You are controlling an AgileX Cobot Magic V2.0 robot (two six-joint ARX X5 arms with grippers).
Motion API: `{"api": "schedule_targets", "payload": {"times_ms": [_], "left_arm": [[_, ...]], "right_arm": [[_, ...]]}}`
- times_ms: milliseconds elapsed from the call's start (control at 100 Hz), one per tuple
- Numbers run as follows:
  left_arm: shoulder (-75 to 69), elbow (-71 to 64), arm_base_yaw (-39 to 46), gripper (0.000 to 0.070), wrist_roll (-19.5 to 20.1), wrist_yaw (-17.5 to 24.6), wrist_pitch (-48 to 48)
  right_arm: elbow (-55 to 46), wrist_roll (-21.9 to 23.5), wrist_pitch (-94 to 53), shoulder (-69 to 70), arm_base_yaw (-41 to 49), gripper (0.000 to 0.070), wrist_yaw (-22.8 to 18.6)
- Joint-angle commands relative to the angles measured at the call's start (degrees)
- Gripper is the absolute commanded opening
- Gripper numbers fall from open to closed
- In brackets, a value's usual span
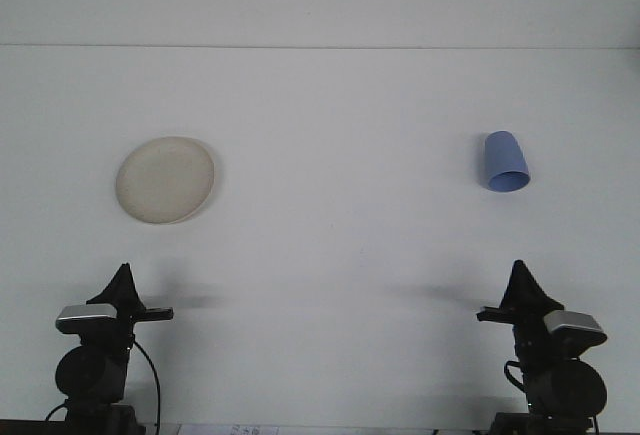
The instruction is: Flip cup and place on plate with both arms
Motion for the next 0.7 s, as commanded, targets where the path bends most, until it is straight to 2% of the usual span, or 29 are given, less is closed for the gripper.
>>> {"api": "schedule_targets", "payload": {"times_ms": [0, 60, 100, 280, 380, 450, 560, 690], "left_arm": [[-0.09, -1.09, 0.11, 0.0013, -0.22, -0.04, 0.55], [-0.07, -1.09, 0.11, 0.0013, -0.22, -0.04, 0.55], [-0.09, -1.09, 0.11, 0.0013, -0.22, -0.04, 0.55], [-0.07, -1.09, 0.11, 0.0013, -0.22, -0.04, 0.55], [-0.09, -1.09, 0.11, 0.0012, -0.22, -0.04, 0.55], [-0.07, -1.09, 0.11, 0.0012, -0.22, -0.04, 0.55], [-0.07, -1.09, 0.11, 0.0012, -0.22, -0.04, 0.55], [-0.07, -1.09, 0.11, 0.0013, -0.22, -0.04, 0.55]], "right_arm": [[5.25, -6.82, -1.25, 3.74, 0.02, 0.0190, 1.95], [9.79, -11.56, -2.86, 8.46, 0.02, 0.0374, 3.41], [12.61, -14.60, -3.91, 12.02, 0.02, 0.0432, 4.44], [21.62, -25.59, -6.16, 29.11, -0.22, 0.0433, 11.67], [23.52, -29.16, -3.85, 39.21, -1.64, 0.0433, 12.41], [23.96, -29.27, -1.16, 45.97, -3.69, 0.0433, 10.80], [23.96, -29.55, 4.57, 55.32, -7.02, 0.0432, 5.49], [23.96, -29.68, 11.74, 64.43, -10.64, 0.0432, 2.10]]}}
